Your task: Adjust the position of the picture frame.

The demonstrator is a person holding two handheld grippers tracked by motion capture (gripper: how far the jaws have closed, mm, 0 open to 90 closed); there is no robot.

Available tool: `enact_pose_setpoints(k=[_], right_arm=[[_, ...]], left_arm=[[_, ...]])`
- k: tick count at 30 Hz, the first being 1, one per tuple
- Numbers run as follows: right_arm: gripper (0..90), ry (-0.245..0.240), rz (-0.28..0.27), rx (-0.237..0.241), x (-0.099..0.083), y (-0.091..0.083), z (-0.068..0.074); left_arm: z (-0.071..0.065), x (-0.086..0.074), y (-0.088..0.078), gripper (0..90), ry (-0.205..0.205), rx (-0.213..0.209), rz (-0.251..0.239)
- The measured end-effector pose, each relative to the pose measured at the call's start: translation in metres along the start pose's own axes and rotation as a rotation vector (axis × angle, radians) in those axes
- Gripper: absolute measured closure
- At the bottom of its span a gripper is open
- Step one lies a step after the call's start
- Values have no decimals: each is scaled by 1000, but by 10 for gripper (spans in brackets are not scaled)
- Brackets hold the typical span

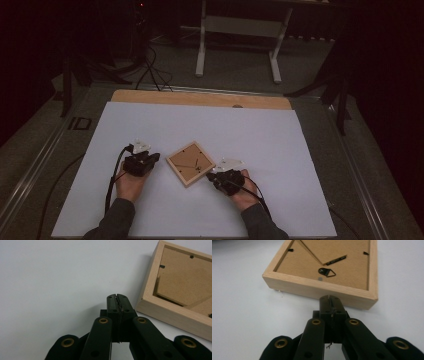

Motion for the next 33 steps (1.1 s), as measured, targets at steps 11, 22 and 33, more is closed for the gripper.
enact_pose_setpoints(k=[11, 22, 33], right_arm=[[897, -30, 10, 11, 2, 5, 7], [897, -65, 25, 25, 3, 12, 16], [897, -29, 30, -11, 2, 11, 8]], left_arm=[[-9, 3, 11, 896, 60, -40, 28], [-10, 2, 11, 897, 65, -46, 31], [-15, 2, 11, 897, 81, -60, 38]])
Point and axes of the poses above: each handheld gripper's, and its own axes: y roughly forward along the jaws, x roughly out of its top, z roughly to its left, the point moved 2 cm from there along y, roughly forward along the jaws, and after that the axes turned 4 degrees about -x, right-handed, at the moved point
